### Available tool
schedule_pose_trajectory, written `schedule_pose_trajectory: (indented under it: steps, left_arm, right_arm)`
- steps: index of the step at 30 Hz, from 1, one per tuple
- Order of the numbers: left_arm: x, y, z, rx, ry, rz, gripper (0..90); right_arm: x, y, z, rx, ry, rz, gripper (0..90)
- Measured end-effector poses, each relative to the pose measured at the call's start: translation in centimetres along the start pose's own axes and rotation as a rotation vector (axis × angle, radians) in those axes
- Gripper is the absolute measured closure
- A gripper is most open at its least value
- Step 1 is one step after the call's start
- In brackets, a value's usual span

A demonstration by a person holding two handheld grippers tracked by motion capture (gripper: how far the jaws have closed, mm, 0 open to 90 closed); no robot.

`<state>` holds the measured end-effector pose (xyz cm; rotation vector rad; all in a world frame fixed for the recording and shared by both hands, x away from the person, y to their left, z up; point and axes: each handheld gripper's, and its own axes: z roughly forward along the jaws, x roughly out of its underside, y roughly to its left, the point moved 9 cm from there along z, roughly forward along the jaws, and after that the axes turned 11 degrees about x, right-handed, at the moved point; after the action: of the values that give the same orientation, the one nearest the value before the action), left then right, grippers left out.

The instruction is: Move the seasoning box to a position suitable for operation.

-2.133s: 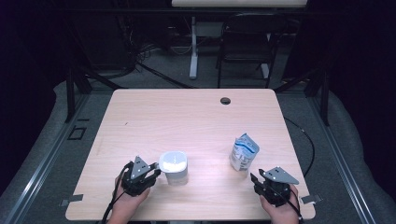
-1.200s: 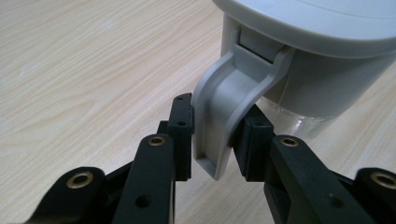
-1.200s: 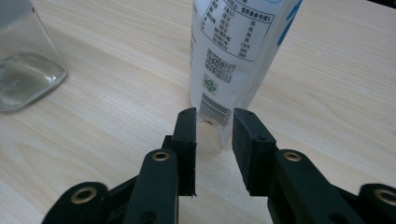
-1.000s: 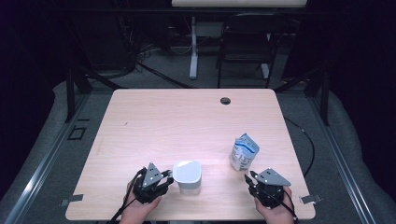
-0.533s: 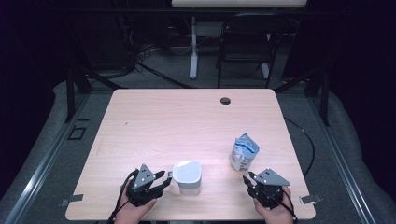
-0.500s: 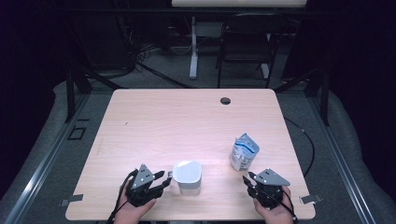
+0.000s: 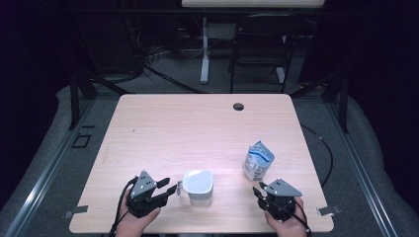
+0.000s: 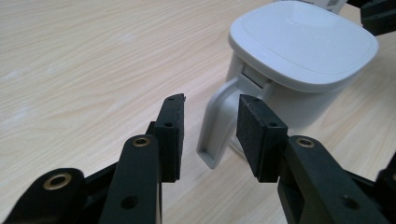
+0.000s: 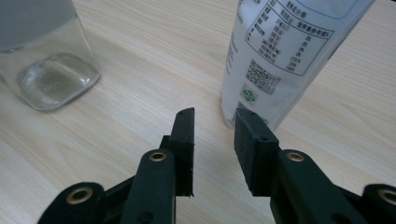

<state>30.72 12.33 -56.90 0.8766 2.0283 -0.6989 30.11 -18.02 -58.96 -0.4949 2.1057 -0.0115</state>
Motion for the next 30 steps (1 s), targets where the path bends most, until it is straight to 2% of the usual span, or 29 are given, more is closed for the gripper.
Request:
schedule_pose_trajectory:
  steps: [4, 7, 9, 11, 15, 18, 22, 26, 30]
  left_arm:
    - [-0.4, 0.6, -0.3, -0.015, -0.008, -0.014, 62.5]
    - [-0.5, 0.8, -0.5, -0.024, -0.007, -0.034, 62.5]
    - [-0.6, 1.0, -0.6, -0.029, -0.01, -0.034, 62.5]
    - [-0.8, 1.1, -0.7, -0.029, -0.009, -0.04, 62.5]
    - [-1.2, 1.4, -0.8, -0.03, -0.017, -0.048, 62.5]
    - [-1.5, 1.6, -0.8, -0.03, -0.018, -0.047, 62.5]
    - [-2.1, 1.8, -0.7, -0.024, -0.025, -0.048, 62.2]
    - [-2.5, 1.9, -0.5, -0.016, -0.017, -0.047, 61.7]
    - [-2.8, 2.0, 0.0, -0.005, -0.003, -0.047, 60.5]
  right_arm:
    - [-0.2, 0.4, 0.0, -0.016, 0.001, 0.008, 68.0]
    - [-0.8, 0.7, 0.0, -0.025, -0.01, 0.036, 65.4]
    - [-1.2, 0.8, 0.0, -0.01, -0.025, 0.036, 67.2]
    - [-1.7, 1.0, 0.1, 0.015, -0.042, 0.014, 73.5]
    - [-2.2, 1.2, 0.3, 0.042, -0.052, -0.016, 79.1]
    - [-2.5, 1.3, 0.5, 0.053, -0.055, -0.015, 78.4]
    - [-2.8, 1.7, 0.9, 0.027, -0.053, -0.005, 71.1]
    - [-3.1, 2.3, 1.3, -0.019, -0.035, 0.031, 67.5]
    - [-3.8, 2.7, 1.7, -0.046, -0.034, 0.016, 64.5]
